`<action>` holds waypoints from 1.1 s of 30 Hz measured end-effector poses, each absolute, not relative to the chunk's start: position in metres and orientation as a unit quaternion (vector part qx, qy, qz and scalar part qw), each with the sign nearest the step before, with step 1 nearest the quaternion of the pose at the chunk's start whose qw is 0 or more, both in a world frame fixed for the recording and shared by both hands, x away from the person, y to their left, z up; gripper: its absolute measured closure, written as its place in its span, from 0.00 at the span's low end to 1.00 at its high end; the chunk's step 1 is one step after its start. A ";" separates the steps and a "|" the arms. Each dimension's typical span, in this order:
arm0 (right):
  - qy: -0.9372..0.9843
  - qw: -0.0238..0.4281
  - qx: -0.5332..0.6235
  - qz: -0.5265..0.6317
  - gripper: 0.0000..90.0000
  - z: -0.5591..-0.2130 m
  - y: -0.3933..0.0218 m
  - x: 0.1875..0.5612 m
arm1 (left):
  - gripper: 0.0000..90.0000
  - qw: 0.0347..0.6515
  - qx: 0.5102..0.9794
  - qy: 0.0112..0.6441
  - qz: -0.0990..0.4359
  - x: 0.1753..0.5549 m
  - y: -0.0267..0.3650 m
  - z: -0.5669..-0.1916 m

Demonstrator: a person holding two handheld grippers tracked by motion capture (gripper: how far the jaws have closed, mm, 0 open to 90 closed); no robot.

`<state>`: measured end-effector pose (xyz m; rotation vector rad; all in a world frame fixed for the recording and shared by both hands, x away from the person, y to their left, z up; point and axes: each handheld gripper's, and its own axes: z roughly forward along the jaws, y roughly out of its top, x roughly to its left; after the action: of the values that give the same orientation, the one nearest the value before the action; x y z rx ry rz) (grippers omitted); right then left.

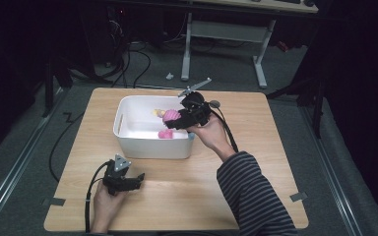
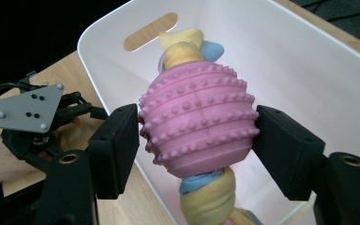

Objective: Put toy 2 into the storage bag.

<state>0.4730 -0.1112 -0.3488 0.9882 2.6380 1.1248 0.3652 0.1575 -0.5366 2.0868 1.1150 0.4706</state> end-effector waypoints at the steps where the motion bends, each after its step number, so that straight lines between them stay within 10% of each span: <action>1: 0.870 0.053 0.323 0.370 0.37 -0.350 -0.110 0.473 | 0.21 0.357 0.808 0.432 0.182 0.365 0.158 -0.537; 33: 0.886 0.040 0.302 0.350 0.36 -0.369 -0.094 0.465 | 0.21 0.357 0.809 0.431 0.182 0.365 0.158 -0.537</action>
<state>0.4647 -0.0942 -0.3692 0.9267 2.7142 1.0713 0.3652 0.1576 -0.5366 2.0877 1.1139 0.4694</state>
